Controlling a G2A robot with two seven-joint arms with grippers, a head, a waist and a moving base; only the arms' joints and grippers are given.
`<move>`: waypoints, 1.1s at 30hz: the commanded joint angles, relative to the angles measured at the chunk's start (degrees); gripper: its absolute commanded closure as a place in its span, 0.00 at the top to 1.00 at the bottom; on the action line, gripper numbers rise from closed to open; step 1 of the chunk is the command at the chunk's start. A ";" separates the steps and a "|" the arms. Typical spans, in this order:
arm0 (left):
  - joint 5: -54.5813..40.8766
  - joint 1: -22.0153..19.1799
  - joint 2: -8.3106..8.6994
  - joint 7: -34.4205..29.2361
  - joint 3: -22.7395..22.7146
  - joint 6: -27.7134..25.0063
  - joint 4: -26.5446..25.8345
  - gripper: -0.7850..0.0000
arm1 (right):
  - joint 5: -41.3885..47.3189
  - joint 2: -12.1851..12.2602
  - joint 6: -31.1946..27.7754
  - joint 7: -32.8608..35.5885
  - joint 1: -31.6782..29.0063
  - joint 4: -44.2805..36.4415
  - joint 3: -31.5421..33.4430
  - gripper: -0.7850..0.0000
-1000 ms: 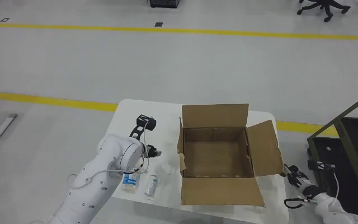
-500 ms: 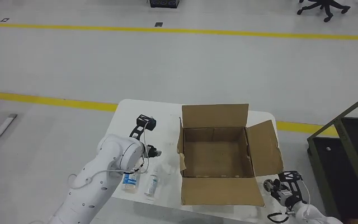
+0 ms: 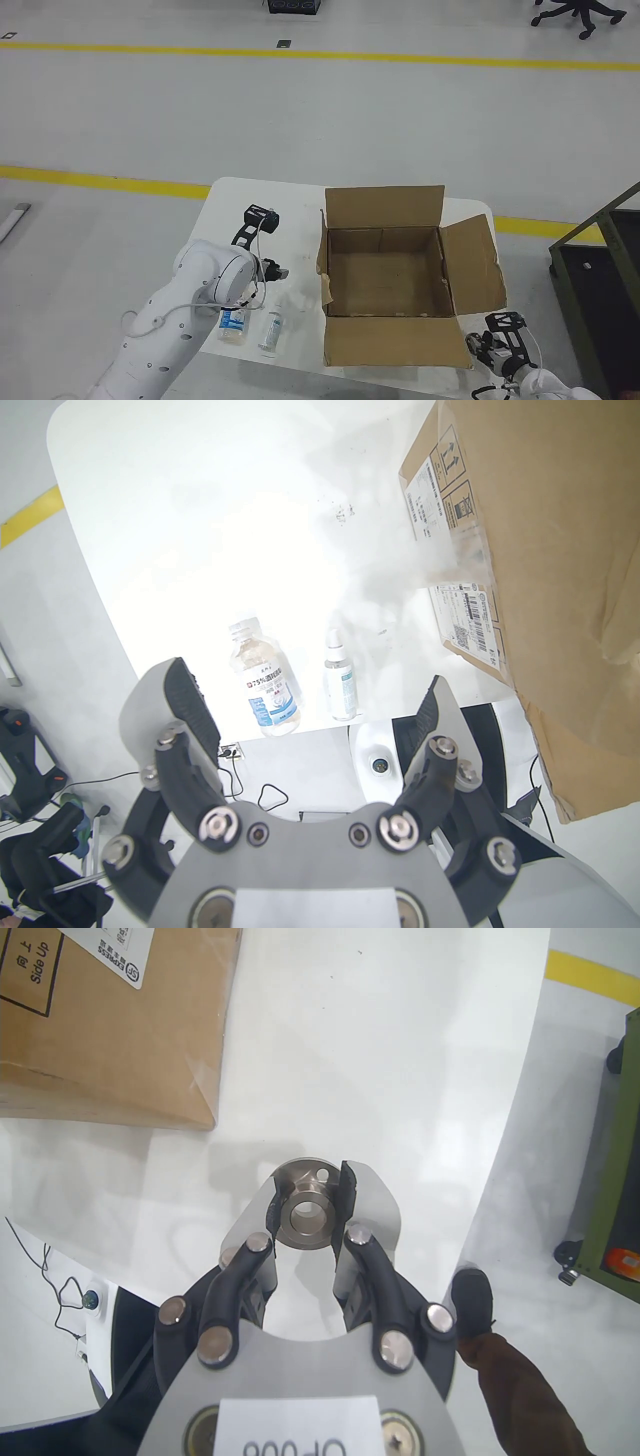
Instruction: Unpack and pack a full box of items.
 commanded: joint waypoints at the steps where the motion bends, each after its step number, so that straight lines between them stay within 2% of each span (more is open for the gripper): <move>1: 0.00 0.00 0.00 0.00 0.00 0.00 0.00 1.00 | -0.23 0.04 0.01 0.44 0.11 0.23 -0.16 0.00; 12: 0.00 0.00 0.00 0.00 0.00 0.00 0.00 1.00 | -0.86 0.08 0.41 -0.03 0.44 1.52 -0.96 0.00; 18: 0.00 0.00 0.00 0.00 0.00 0.00 0.00 1.00 | -0.85 0.15 0.18 -0.22 0.85 2.13 -1.09 0.40; 21: 0.00 0.00 0.00 0.00 0.00 0.00 0.00 1.00 | 0.22 0.19 -0.06 -0.16 0.75 1.47 -0.68 0.49; 22: 0.00 0.00 0.00 0.00 0.00 0.00 0.00 1.00 | 0.47 0.21 -0.14 -0.08 0.63 1.17 -0.49 0.60; 23: 0.00 0.00 0.00 0.00 0.00 0.00 0.00 1.00 | 0.62 0.24 -0.20 0.03 0.52 0.90 -0.32 0.65; 25: 0.00 0.00 0.00 0.00 0.00 0.00 0.00 1.00 | 1.04 0.29 -0.53 -0.17 0.31 0.40 0.09 0.59; 27: 0.00 0.00 0.00 0.00 0.00 0.00 0.00 1.00 | 1.77 0.34 -0.80 -0.69 0.14 0.06 0.68 0.60; 29: 0.00 0.00 0.00 0.00 0.00 0.00 0.00 1.00 | 3.24 0.37 -1.27 -1.68 -0.16 -0.59 1.70 0.50; 30: 0.00 0.00 0.00 0.00 0.00 0.00 0.00 1.00 | 4.08 0.40 -1.45 -2.38 -0.37 -1.00 2.48 0.49; 32: 0.00 0.00 0.00 0.00 0.00 0.00 0.00 1.00 | 6.33 0.43 -2.36 -5.07 -0.79 -1.86 4.29 0.47; 33: 0.00 0.00 0.00 0.00 0.00 0.00 0.00 1.00 | 7.43 0.44 -3.35 -7.48 -0.96 -2.34 5.46 0.43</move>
